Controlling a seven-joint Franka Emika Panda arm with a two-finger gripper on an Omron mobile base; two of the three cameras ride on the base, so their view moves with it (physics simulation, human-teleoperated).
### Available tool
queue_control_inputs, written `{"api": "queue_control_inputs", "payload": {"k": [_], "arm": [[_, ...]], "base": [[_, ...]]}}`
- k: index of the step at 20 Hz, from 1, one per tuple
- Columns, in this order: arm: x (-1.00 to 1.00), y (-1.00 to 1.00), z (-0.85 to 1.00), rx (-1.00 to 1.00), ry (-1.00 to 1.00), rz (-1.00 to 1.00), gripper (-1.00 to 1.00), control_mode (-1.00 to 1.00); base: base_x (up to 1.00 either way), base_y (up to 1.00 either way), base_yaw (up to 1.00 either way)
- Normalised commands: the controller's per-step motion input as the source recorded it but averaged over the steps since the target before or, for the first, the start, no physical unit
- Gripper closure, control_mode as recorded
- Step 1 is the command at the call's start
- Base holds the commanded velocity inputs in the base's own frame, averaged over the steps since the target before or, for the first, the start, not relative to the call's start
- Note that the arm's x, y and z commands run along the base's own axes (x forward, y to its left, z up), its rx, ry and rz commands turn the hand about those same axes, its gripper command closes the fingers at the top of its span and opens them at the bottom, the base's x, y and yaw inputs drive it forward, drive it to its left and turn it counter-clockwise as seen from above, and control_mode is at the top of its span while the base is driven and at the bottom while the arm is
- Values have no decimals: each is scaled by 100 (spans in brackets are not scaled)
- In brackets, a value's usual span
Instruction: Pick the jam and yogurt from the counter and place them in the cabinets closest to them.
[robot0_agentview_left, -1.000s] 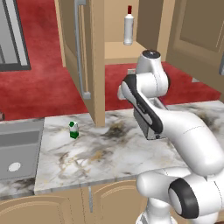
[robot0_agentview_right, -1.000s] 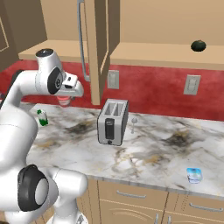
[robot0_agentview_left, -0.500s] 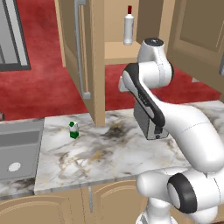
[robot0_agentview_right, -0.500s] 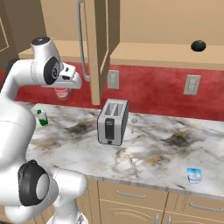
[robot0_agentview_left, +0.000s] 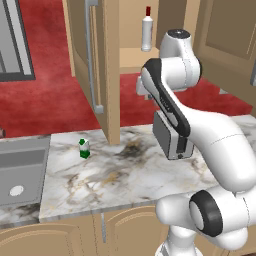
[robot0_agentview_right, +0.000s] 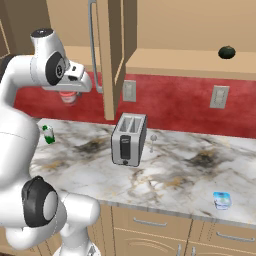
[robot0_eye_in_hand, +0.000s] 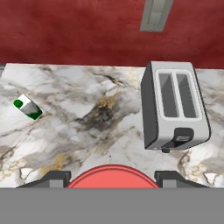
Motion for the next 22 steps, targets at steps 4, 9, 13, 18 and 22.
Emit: {"api": "queue_control_inputs", "payload": {"k": [4,9,13,18,22], "arm": [[-4,3,34,0,0,0,100,-100],[-3,6,33,0,0,0,100,-100],[-3,4,32,0,0,0,100,-100],[0,5,32,0,0,0,100,-100],[0,6,31,0,0,0,100,-100]], "base": [[0,0,0],[0,0,0],[0,0,0],[0,0,0],[0,0,0]]}}
